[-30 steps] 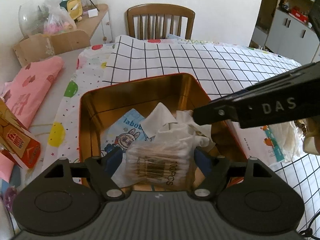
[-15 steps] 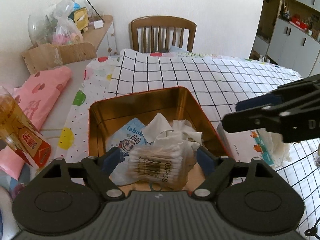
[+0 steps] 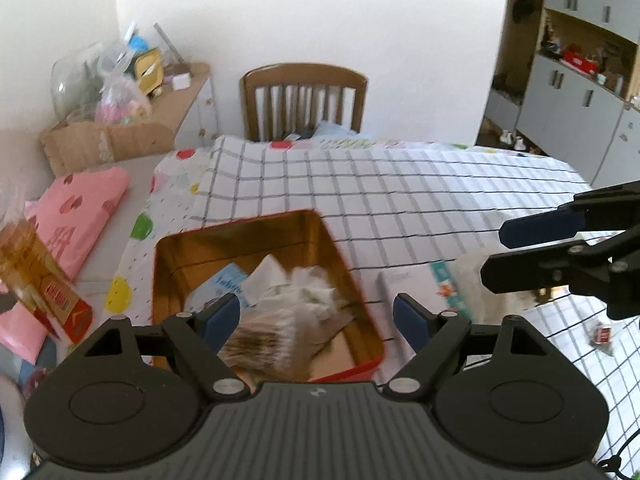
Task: Organize soft objects
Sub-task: 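Withdraw both tools from the tin back over the table items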
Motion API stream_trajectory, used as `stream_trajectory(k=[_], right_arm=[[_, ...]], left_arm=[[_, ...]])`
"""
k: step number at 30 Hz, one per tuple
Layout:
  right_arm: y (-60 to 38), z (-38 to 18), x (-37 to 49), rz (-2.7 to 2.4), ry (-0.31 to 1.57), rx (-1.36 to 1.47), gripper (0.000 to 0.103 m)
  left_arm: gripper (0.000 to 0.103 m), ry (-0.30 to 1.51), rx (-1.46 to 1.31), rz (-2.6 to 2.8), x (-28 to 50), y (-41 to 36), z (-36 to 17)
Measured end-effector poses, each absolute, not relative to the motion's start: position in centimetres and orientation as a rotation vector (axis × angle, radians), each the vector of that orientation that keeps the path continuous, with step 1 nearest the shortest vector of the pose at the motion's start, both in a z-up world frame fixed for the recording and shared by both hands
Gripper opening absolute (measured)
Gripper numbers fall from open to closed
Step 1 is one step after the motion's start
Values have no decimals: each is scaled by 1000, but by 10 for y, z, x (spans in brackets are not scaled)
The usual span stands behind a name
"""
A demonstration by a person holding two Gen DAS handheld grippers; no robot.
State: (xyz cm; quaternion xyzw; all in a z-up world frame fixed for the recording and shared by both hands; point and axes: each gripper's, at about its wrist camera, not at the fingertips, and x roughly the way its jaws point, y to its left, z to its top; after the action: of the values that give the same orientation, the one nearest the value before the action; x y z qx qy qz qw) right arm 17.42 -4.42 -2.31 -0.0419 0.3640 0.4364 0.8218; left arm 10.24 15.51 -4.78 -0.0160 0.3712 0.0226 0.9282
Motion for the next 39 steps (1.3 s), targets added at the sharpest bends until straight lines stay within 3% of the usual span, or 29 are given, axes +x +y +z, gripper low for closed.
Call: stream_trajectory(k=[8,11,20,23,27,39], right_arm=[[-98,-13,161,879,735,-47,63],[-119,-11,158,851,724,-28,65],[-186,-20,148,762,728,4,81],[-208,-27,145,731,735,14,85],[-231,-37,141,694,745,20,91],[-274,-86,133,574,822,-41,94]], left_arm=[[84,718,-33,-33,102,111,-31],[90,709,-37,-49,103,94,-28],[91,689,-21,-121,115,43,-29],[100,688,-21,-128,119,29,-33],[101,688,-33,-153,127,13,-39],[101,718,-12,-236,154,-42,-67]])
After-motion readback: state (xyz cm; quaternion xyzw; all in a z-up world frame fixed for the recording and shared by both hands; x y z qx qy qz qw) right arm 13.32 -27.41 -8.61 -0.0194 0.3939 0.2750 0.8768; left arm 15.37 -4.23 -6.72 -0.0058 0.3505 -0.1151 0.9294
